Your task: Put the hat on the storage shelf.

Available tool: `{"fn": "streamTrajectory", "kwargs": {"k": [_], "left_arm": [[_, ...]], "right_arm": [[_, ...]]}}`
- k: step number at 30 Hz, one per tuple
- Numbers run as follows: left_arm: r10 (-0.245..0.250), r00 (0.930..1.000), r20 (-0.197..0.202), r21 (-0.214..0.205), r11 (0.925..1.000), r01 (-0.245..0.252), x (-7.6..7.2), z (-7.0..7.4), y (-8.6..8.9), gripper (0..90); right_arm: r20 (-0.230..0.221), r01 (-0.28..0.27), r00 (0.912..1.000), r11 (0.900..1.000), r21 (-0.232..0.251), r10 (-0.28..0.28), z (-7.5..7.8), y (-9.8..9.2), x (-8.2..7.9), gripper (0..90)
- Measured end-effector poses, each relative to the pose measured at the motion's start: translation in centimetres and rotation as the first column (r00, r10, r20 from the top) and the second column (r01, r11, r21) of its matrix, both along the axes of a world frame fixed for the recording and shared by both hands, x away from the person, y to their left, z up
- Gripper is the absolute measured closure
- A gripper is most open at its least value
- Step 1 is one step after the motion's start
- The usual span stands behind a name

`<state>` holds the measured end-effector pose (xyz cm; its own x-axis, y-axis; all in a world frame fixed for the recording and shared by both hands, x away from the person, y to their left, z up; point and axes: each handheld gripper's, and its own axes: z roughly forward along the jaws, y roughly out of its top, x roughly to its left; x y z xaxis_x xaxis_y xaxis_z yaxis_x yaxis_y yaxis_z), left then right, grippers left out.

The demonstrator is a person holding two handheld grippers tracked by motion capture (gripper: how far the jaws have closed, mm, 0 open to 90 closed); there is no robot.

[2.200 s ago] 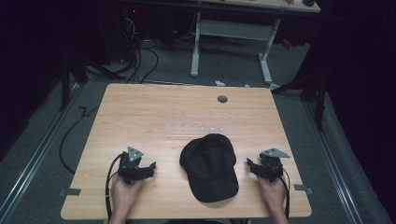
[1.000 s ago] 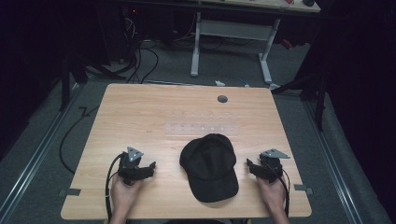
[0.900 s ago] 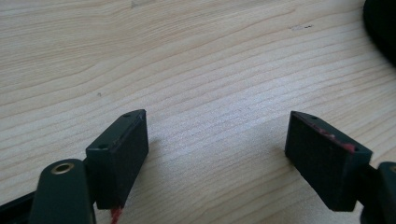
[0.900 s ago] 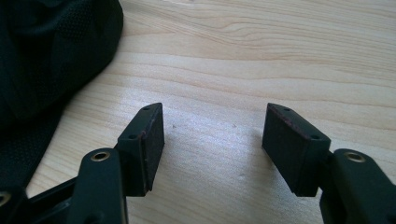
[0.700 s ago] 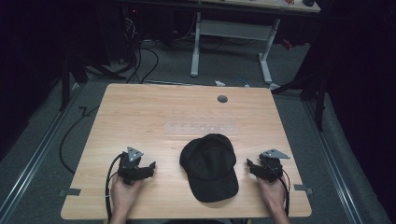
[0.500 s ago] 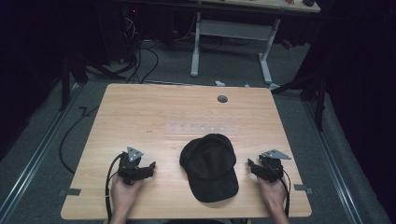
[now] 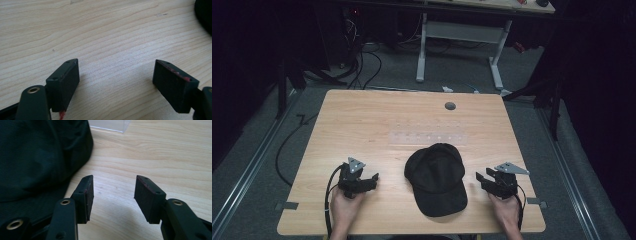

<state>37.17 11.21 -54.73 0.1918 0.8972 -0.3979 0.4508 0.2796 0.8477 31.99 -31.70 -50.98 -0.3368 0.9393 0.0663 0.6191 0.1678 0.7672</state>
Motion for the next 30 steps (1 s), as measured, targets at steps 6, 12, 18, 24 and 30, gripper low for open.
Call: {"fn": "streamTrajectory", "kwargs": {"k": [6, 12, 18, 24, 30], "left_arm": [[0.0, 1.0, 0.0, 0.0, 1.0, 0.0, 0.0, 0.0, 0.0, 21.8], [0.0, 1.0, -0.002, -0.004, 1.0, 0.0, 0.0, 0.0, 0.0, 21.9], [0.001, 1.0, -0.002, -0.004, 1.0, -0.001, 0.0, 0.0, 0.0, 21.9], [0.001, 1.0, -0.001, -0.006, 1.0, -0.001, 0.0, 0.0, 0.1, 21.8], [0.0, 1.0, -0.001, -0.005, 1.0, 0.0, 0.0, 0.0, 0.1, 21.8]], "right_arm": [[0.021, -0.049, 0.9986, 0.9987, 0.017, 0.048, 0.9, 0.7, -0.2, 49.0], [0.027, -0.091, 0.9955, 0.9955, 0.023, 0.091, 1.4, 1.8, -0.1, 47.5], [0.03, -0.12, 0.9925, 0.992, 0.04, 0.119, 2.1, 2.5, 0.4, 46.5], [0.056, -0.135, 0.9896, 0.9901, 0.039, 0.132, 2.9, 3.3, 1.3, 47.9], [0.06, -0.144, 0.9882, 0.9888, 0.041, 0.141, 3.2, 3.9, 2.2, 49.8]]}}
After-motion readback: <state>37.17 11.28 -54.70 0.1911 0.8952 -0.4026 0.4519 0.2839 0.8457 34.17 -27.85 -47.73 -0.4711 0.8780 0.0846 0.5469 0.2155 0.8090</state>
